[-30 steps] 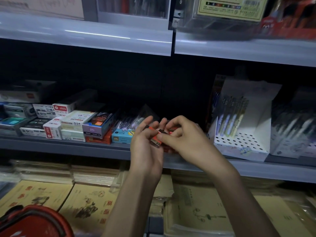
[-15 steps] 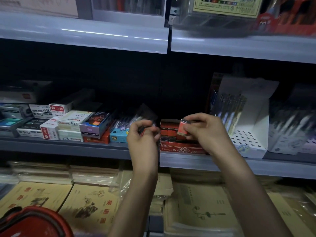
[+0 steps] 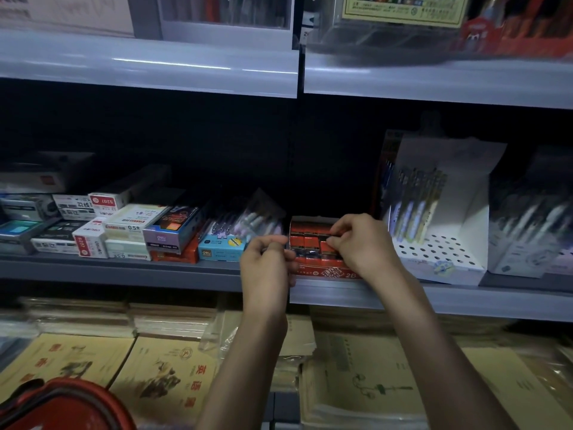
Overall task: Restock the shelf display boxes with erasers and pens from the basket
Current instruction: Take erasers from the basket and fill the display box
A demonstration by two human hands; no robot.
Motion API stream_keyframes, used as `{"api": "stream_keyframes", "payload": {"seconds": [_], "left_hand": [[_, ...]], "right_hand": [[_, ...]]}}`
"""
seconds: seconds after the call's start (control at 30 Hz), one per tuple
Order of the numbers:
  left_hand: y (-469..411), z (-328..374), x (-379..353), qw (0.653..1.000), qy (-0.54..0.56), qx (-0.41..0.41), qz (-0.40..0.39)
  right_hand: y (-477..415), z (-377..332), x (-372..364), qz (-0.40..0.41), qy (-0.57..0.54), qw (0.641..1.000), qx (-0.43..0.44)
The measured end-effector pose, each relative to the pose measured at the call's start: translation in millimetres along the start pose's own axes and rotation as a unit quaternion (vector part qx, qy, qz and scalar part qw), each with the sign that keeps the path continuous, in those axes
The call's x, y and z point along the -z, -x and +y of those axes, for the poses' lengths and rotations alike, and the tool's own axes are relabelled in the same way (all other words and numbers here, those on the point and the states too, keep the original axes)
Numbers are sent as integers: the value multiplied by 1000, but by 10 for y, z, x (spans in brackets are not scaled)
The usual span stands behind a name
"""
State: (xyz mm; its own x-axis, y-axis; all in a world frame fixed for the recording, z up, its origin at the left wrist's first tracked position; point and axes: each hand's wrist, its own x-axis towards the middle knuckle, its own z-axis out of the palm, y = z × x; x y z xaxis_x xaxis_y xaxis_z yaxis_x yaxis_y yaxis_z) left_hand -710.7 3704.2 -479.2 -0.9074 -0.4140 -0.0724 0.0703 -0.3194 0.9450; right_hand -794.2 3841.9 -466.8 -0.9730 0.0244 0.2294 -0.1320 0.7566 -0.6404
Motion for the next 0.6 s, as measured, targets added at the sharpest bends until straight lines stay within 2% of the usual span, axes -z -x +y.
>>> {"api": "stream_keyframes", "payload": {"seconds": [0.2, 0.4, 0.5, 0.6], "left_hand": [[-41, 15, 19, 1000, -6, -1, 9], [-30, 1, -19, 1000, 7, 5, 4], [-30, 23, -39, 999, 35, 4, -6], [-16, 82, -55, 995, 93, -14, -25]], "right_hand": [[52, 5, 118, -61, 25, 998, -21], [107, -71, 45, -31, 85, 995, 38], [143, -61, 74, -25, 70, 996, 50], [193, -75, 191, -9, -3, 998, 56]]}}
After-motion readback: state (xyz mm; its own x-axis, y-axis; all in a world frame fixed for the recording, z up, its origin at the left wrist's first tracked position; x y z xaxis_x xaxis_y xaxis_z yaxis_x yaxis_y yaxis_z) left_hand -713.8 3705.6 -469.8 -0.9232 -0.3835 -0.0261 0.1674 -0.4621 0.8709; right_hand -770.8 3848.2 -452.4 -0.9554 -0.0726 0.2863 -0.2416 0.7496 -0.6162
